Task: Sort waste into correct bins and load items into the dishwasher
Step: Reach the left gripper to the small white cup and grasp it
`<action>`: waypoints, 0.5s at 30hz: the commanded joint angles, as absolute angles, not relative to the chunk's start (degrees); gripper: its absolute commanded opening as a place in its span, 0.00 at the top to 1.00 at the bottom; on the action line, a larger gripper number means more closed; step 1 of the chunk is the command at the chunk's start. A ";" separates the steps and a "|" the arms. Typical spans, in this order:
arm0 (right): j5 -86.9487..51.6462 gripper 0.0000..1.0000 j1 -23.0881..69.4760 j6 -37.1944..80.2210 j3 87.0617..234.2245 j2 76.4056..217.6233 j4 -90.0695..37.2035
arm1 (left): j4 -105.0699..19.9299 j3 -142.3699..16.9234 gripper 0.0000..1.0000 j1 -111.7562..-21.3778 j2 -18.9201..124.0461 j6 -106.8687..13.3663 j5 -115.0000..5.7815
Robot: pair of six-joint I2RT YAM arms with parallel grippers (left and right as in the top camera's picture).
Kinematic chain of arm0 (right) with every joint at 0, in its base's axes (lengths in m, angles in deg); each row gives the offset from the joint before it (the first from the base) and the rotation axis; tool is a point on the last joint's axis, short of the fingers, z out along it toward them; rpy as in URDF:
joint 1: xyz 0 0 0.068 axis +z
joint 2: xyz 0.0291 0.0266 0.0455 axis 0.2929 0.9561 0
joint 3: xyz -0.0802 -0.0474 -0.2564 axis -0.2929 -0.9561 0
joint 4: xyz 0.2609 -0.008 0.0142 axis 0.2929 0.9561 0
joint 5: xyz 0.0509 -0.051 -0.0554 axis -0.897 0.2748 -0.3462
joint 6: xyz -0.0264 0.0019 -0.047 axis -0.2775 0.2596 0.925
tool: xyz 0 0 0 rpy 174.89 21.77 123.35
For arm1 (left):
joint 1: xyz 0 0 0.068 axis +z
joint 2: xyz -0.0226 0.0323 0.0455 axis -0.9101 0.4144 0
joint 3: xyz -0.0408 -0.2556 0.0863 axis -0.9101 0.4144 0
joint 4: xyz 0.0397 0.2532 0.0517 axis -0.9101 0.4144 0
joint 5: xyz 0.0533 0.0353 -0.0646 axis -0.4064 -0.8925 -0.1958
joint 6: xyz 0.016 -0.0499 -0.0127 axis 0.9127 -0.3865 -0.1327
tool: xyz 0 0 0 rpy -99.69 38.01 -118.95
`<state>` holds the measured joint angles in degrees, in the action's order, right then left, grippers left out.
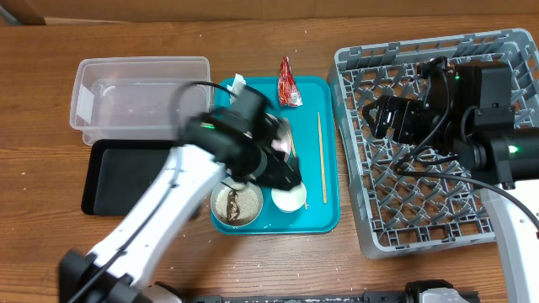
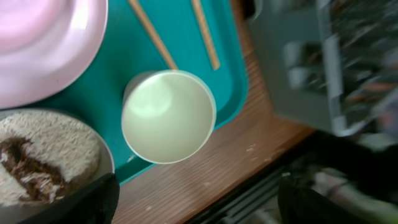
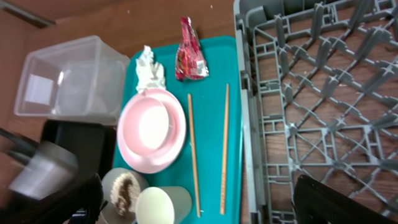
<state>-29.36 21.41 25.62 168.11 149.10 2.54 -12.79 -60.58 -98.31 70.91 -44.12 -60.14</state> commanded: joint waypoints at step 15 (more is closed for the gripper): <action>-30.69 0.00 20.10 22.93 170.14 148.16 2.56 | -14.54 -60.95 0.88 -104.81 86.61 -45.47 -83.20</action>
